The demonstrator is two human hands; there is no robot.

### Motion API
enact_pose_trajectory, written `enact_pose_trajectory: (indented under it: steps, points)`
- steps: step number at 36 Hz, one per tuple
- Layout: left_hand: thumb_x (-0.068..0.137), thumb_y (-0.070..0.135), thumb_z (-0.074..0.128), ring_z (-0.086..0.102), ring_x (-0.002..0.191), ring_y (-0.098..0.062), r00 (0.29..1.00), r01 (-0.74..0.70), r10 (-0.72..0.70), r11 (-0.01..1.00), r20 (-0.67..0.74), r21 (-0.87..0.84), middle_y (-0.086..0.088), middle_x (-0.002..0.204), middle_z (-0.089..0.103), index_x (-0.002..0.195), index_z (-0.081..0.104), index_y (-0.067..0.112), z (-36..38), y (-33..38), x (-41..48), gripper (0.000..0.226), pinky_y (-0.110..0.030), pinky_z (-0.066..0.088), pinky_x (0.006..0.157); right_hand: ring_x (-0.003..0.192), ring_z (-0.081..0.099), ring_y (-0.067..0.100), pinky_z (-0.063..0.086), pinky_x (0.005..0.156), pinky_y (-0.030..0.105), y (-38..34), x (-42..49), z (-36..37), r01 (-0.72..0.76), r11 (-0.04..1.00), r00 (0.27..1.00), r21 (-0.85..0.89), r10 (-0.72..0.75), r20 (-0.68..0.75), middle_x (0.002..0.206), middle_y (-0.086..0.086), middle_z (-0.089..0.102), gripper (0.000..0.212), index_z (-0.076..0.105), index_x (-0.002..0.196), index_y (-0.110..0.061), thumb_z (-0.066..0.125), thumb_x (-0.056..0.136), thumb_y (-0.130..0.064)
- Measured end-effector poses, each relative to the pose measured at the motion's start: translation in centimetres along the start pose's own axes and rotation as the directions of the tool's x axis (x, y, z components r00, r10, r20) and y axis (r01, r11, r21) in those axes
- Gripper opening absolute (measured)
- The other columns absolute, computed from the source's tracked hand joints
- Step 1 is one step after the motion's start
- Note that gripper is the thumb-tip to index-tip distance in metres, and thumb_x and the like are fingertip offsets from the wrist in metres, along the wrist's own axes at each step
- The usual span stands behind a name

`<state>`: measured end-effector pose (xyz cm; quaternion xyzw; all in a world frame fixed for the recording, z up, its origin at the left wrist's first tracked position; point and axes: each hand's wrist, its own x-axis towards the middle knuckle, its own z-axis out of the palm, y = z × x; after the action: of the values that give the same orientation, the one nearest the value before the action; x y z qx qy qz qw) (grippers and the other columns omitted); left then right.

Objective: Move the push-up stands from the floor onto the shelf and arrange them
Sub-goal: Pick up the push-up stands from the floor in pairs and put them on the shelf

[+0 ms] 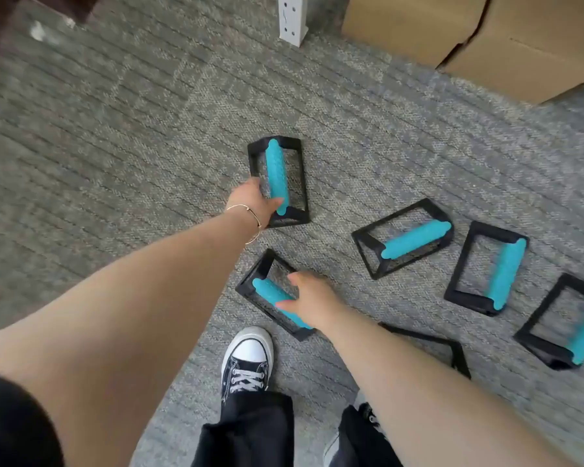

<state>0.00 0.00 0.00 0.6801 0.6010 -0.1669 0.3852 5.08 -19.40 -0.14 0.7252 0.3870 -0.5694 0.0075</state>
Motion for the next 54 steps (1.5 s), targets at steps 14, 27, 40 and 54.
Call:
enact_pose_trajectory:
  steps: [14, 27, 40, 54]
  points:
    - [0.087, 0.037, 0.066, 0.065, 0.097, -0.024, 1.0, 0.01, -0.014, 0.937, -0.011, -0.349, -0.003, 0.115, 0.065, 0.135, 0.05, 0.015, 1.3, 0.2, 3.6, 0.055, -0.041, 0.055, 0.089, 0.092, 0.065, 0.022, 0.048, 0.076, 0.032, 1.8, 2.3, 1.1, -0.039, 0.986, 0.99, 0.162, 0.016, 0.142, 0.103, 0.004, 0.068, 0.034, 0.066, 0.106, -0.014, 0.065, 0.086, -0.041]
    - [0.084, 0.027, 0.071, 0.06, 0.093, -0.017, 0.999, 0.031, -0.032, 0.92, 0.004, -0.391, 0.0, 0.113, 0.064, 0.133, 0.053, 0.015, -1.3, 1.0, -0.1, 0.053, -0.03, 0.052, 0.088, 0.078, 0.06, 0.018, 0.049, 0.072, 0.037, 1.3, -1.8, -2.1, -0.056, 0.94, 0.997, 0.336, 0.035, 0.07, 0.084, 0.003, 0.065, 0.023, 0.063, 0.086, -0.017, 0.063, 0.087, -0.04]
    - [0.085, 0.026, 0.071, 0.063, 0.09, -0.016, 0.994, -0.021, -0.021, 0.928, -0.107, -0.372, -0.002, 0.113, 0.067, 0.127, 0.06, 0.013, -14.9, 9.3, -15.0, 0.045, -0.026, 0.053, 0.078, 0.099, 0.065, 0.019, 0.048, 0.093, 0.037, -2.3, -21.1, -13.1, -0.08, 0.797, 0.981, 0.599, 0.169, -0.093, 0.105, 0.003, 0.07, 0.025, 0.068, 0.109, -0.016, 0.065, 0.089, -0.031]
    - [0.082, 0.026, 0.074, 0.068, 0.095, -0.023, 0.995, -0.095, 0.071, 0.899, -0.072, -0.427, -0.002, 0.11, 0.068, 0.123, 0.062, 0.011, -30.1, 25.2, -37.7, 0.046, -0.04, 0.057, 0.088, 0.096, 0.065, 0.025, 0.051, 0.093, 0.046, -8.5, -45.0, -28.4, 0.14, 0.505, 0.842, 0.851, 0.392, -0.372, 0.088, -0.003, 0.068, 0.011, 0.065, 0.08, -0.024, 0.067, 0.088, -0.03]
